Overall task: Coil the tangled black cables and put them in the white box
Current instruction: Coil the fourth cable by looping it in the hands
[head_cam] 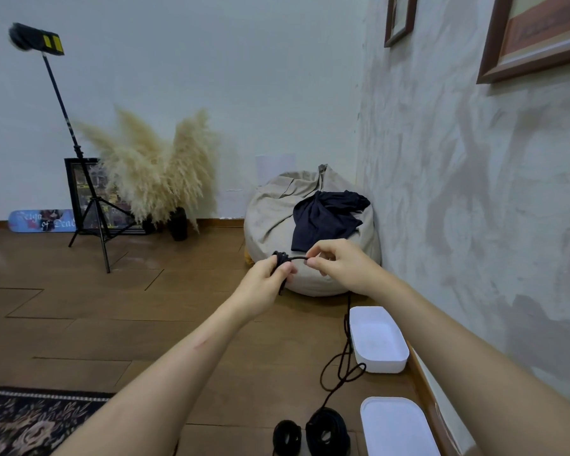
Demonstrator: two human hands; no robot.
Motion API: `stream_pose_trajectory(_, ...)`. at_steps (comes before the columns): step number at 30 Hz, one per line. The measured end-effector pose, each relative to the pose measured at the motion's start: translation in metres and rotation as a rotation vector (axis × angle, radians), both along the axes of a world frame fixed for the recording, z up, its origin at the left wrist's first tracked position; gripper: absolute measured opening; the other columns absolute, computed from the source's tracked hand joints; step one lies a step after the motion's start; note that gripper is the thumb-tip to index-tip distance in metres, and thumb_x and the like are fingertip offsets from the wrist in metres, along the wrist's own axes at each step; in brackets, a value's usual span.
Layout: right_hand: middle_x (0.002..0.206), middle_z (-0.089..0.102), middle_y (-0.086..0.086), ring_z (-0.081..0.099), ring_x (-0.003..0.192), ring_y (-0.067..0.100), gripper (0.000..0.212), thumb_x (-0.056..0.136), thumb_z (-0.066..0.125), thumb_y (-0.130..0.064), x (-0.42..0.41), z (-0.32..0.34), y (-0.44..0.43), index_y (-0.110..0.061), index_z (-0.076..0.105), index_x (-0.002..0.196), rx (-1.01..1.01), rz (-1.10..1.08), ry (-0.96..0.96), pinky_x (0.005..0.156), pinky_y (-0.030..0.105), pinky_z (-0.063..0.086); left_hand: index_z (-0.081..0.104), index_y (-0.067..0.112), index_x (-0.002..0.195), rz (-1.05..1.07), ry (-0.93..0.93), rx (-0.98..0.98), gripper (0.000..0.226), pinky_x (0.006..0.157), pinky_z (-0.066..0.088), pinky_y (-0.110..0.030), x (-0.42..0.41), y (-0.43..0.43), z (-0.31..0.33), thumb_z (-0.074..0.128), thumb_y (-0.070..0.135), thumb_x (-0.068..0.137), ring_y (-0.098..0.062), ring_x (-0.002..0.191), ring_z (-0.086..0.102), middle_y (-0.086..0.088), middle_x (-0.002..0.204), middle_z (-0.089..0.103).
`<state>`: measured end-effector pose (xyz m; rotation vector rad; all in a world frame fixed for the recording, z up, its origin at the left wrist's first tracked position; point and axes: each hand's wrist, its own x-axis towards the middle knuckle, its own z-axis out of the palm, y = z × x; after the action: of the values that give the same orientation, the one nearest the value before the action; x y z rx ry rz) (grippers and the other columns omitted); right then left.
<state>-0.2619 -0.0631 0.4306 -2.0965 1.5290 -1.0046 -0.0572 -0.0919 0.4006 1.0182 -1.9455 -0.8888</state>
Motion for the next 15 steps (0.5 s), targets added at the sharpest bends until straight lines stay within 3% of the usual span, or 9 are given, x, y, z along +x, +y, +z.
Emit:
stream_pose_trajectory(3, 0.075, 0.065, 0.004, 0.055, 0.070, 0.008, 0.011, 0.100, 0.063, -0.030, -0.003, -0.002, 0.000, -0.026, 0.073, 0.101, -0.023, -0.030, -0.025, 0.070, 0.030, 0.043, 0.069, 0.022, 0.097, 0.055, -0.002, -0.009, 0.027, 0.091, 0.052, -0.039, 0.007, -0.005, -0.002, 0.046, 0.028, 0.109, -0.019, 0.096, 0.066, 0.006, 0.089, 0.069)
stream_pose_trajectory(5, 0.077, 0.066, 0.007, 0.053, 0.069, 0.008, 0.011, 0.099, 0.063, -0.029, -0.004, -0.003, -0.002, -0.028, 0.074, 0.100, -0.071, -0.067, -0.061, 0.068, 0.029, 0.042, 0.070, 0.024, 0.097, 0.002, -0.030, 0.005, 0.029, 0.092, 0.052, -0.041, 0.006, -0.003, -0.003, 0.045, 0.030, 0.110, -0.016, 0.094, 0.066, 0.007, 0.089, 0.069)
stream_pose_trajectory(11, 0.069, 0.063, 0.002, 0.058, 0.067, 0.012, 0.007, 0.094, 0.069, -0.029, -0.004, -0.004, -0.007, -0.033, 0.071, 0.089, -0.141, -0.150, -0.167, 0.068, 0.031, 0.047, 0.069, 0.013, 0.100, -0.132, 0.005, 0.016, 0.032, 0.085, 0.048, -0.023, -0.007, 0.013, 0.005, 0.042, 0.024, 0.111, -0.003, 0.085, 0.061, 0.007, 0.086, 0.066)
stream_pose_trajectory(15, 0.069, 0.067, -0.004, 0.062, 0.069, 0.004, 0.009, 0.094, 0.070, -0.030, -0.003, -0.006, -0.005, -0.032, 0.070, 0.086, -0.132, -0.166, -0.175, 0.067, 0.024, 0.044, 0.069, 0.012, 0.101, -0.160, 0.035, 0.039, 0.031, 0.083, 0.045, -0.020, -0.006, 0.017, 0.007, 0.042, 0.023, 0.111, -0.001, 0.084, 0.060, 0.008, 0.084, 0.065)
